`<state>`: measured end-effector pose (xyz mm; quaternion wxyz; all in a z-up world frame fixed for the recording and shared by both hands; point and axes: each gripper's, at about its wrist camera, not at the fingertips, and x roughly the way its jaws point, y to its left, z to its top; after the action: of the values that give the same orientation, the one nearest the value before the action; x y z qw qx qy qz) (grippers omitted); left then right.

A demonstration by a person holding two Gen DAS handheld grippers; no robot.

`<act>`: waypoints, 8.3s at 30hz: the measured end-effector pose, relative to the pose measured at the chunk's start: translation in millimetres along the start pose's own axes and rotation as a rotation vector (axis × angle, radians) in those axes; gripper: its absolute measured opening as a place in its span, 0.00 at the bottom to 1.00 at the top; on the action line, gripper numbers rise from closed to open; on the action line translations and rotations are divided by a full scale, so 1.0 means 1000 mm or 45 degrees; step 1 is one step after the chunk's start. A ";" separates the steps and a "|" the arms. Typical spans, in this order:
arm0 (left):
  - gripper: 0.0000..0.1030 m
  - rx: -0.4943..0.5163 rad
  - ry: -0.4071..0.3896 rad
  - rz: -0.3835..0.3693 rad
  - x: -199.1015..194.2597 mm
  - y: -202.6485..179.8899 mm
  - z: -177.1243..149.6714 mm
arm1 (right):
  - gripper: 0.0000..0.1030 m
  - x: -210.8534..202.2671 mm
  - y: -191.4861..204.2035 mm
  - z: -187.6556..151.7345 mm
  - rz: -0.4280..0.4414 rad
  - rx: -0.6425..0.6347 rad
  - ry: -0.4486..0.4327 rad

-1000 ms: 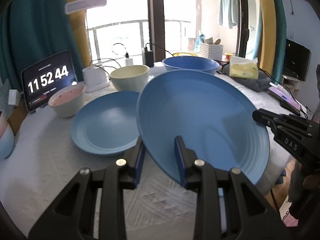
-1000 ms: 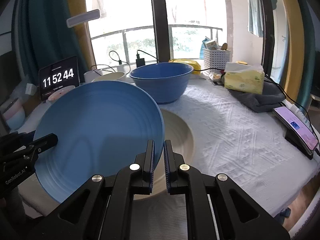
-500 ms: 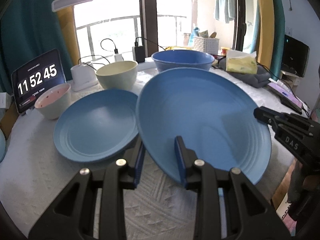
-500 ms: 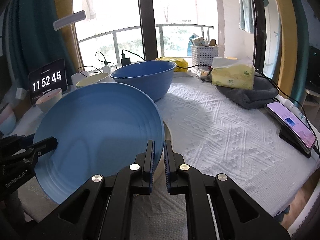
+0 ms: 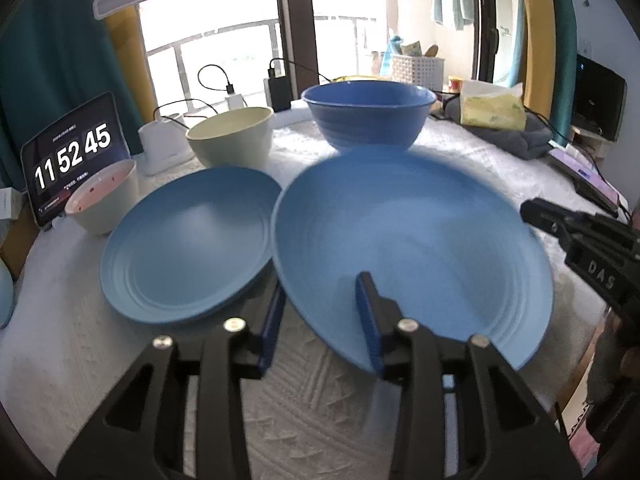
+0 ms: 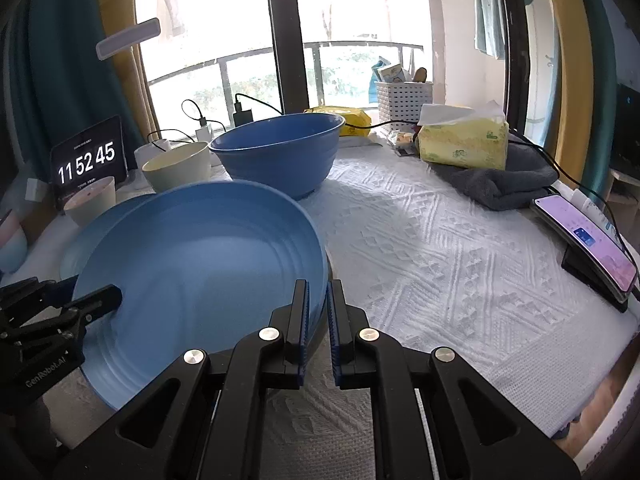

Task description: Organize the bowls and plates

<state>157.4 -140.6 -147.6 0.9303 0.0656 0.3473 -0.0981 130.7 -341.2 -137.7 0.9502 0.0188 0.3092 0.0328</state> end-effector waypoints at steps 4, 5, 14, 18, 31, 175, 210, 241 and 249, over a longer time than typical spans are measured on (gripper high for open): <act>0.45 -0.011 -0.012 0.000 -0.001 0.003 -0.001 | 0.10 -0.001 -0.001 0.002 -0.014 -0.003 -0.011; 0.45 -0.010 -0.015 0.005 -0.002 0.003 -0.001 | 0.10 -0.001 -0.001 0.002 -0.015 -0.002 -0.008; 0.46 -0.017 -0.016 0.019 -0.002 0.004 0.000 | 0.10 -0.001 -0.002 0.003 -0.020 0.012 0.001; 0.46 -0.029 -0.018 0.021 -0.003 0.006 -0.001 | 0.10 0.000 -0.002 0.003 -0.021 0.013 0.003; 0.46 -0.101 -0.067 0.021 -0.015 0.024 -0.001 | 0.10 -0.002 0.014 0.011 -0.004 -0.024 0.002; 0.22 -0.393 -0.014 0.190 -0.059 0.170 -0.043 | 0.29 0.013 0.185 0.034 0.402 -0.375 0.044; 0.23 -0.128 0.072 -0.126 0.004 0.030 0.008 | 0.29 0.011 0.032 0.032 0.091 -0.162 0.034; 0.43 -0.107 0.050 -0.108 0.007 0.026 0.044 | 0.38 0.026 -0.004 0.053 0.094 -0.122 0.080; 0.44 -0.155 0.054 -0.105 0.020 0.027 0.062 | 0.47 0.041 -0.022 0.071 0.082 -0.122 0.083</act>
<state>217.7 -128.6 -112.4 0.9202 -0.0035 0.3747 -0.1136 206.4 -361.0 -105.4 0.9379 -0.0177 0.3373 0.0788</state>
